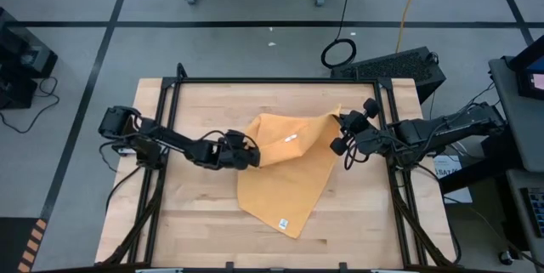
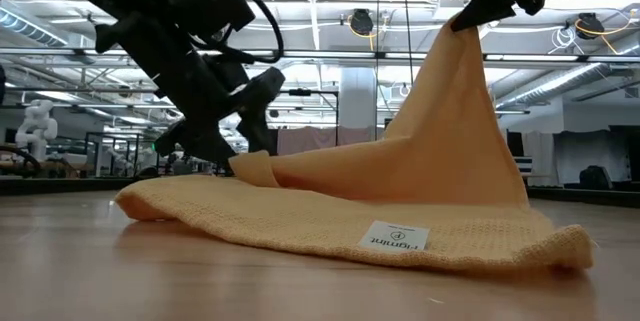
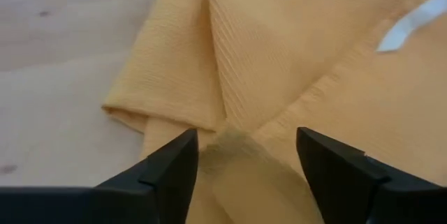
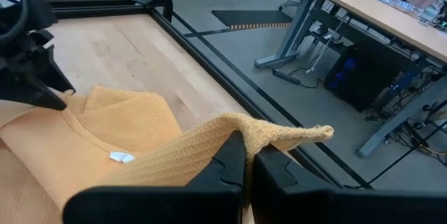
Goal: Roll towel
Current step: Fold the yellow towel in
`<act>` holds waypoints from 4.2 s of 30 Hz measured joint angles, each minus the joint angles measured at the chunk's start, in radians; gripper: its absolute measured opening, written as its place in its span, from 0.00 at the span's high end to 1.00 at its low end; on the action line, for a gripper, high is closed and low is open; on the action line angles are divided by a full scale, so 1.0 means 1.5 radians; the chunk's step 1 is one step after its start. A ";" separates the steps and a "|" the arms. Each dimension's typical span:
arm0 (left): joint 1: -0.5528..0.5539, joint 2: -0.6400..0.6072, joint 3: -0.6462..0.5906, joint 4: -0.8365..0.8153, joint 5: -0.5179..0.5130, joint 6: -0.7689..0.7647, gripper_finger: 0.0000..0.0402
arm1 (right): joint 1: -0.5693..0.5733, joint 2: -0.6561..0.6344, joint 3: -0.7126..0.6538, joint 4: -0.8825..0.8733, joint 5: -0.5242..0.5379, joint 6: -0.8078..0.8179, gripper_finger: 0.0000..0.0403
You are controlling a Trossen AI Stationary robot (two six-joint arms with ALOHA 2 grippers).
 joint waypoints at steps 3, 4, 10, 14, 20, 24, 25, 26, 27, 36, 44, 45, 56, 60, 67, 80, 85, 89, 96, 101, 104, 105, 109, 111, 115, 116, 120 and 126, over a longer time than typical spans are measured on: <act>0.004 0.000 0.000 -0.004 0.012 0.035 0.50 | 0.000 0.000 0.000 0.000 0.001 0.000 1.00; 0.004 0.000 0.000 -0.004 0.015 0.049 0.55 | 0.000 0.000 0.000 0.000 0.002 -0.001 1.00; 0.004 0.000 0.000 -0.010 0.056 0.110 0.95 | 0.000 0.000 0.000 0.001 0.002 -0.002 1.00; 0.003 0.000 0.000 -0.029 0.068 0.120 0.97 | 0.000 0.000 0.000 0.000 0.002 -0.005 1.00; 0.002 -0.058 0.010 -0.037 0.037 0.236 0.99 | -0.001 0.000 0.000 0.035 0.045 -0.078 1.00; 0.002 -0.146 0.038 -0.032 -0.029 0.406 0.99 | -0.006 -0.002 0.014 0.099 0.095 -0.190 1.00; 0.002 -0.169 0.046 -0.033 -0.047 0.453 1.00 | -0.010 -0.003 0.020 0.120 0.098 -0.217 1.00; 0.002 -0.191 0.055 -0.035 -0.065 0.497 1.00 | -0.015 -0.003 0.027 0.136 0.104 -0.244 1.00; 0.002 -0.211 0.066 -0.032 -0.082 0.540 1.00 | -0.020 -0.003 0.034 0.153 0.109 -0.272 1.00; 0.071 -0.360 0.133 0.087 -0.072 0.868 1.00 | -0.086 -0.004 0.131 0.237 0.108 -0.480 1.00; 0.134 -0.429 0.173 0.121 0.178 0.953 1.00 | -0.102 -0.019 0.208 0.232 0.104 -0.526 1.00; 0.130 -0.437 0.173 0.121 0.219 0.951 1.00 | -0.100 -0.022 0.212 0.232 0.097 -0.525 1.00; 0.096 -0.486 0.215 0.254 0.393 0.950 1.00 | -0.095 -0.033 0.279 0.406 -0.132 -0.596 1.00; 0.096 -0.471 0.279 0.230 0.426 0.949 1.00 | -0.095 -0.027 0.315 0.422 -0.191 -0.587 1.00; 0.066 -0.426 0.384 0.147 0.510 0.934 1.00 | -0.094 -0.019 0.330 0.401 -0.230 -0.582 1.00; 0.033 -0.339 0.631 0.063 0.476 0.967 1.00 | -0.102 -0.020 0.330 0.403 -0.325 -0.630 1.00; 0.084 -0.339 0.710 -0.122 0.289 1.018 1.00 | -0.145 -0.004 0.330 0.374 -0.274 -0.684 1.00; 0.133 -0.346 0.715 -0.246 0.274 0.975 1.00 | -0.202 0.014 0.330 0.319 -0.273 -0.687 1.00; 0.200 -0.326 0.632 -0.385 0.288 0.899 1.00 | -0.324 0.069 0.329 0.238 -0.275 -0.668 1.00; 0.258 -0.289 0.523 -0.305 0.296 0.918 1.00 | -0.402 0.101 0.329 0.246 -0.277 -0.681 1.00; 0.304 -0.264 0.468 -0.220 0.365 0.932 1.00 | -0.445 0.117 0.329 0.237 -0.282 -0.655 1.00; 0.317 -0.251 0.452 -0.201 0.414 0.920 1.00 | -0.456 0.121 0.329 0.215 -0.290 -0.631 1.00; 0.335 -0.214 0.403 -0.223 0.592 0.873 1.00 | -0.479 0.123 0.329 0.077 -0.395 -0.517 1.00; 0.324 -0.213 0.382 -0.245 0.626 0.869 1.00 | -0.480 0.123 0.329 0.013 -0.442 -0.466 1.00; 0.295 -0.212 0.328 -0.282 0.622 0.877 1.00 | -0.476 0.123 0.329 -0.097 -0.486 -0.399 1.00; 0.288 -0.213 0.318 -0.294 0.615 0.872 1.00 | -0.474 0.123 0.329 -0.126 -0.488 -0.386 1.00; 0.255 -0.219 0.283 -0.334 0.607 0.867 1.00 | -0.456 0.121 0.319 -0.225 -0.490 -0.351 1.00; 0.209 -0.218 0.209 -0.289 0.605 0.899 1.00 | -0.429 0.102 0.238 -0.234 -0.491 -0.320 1.00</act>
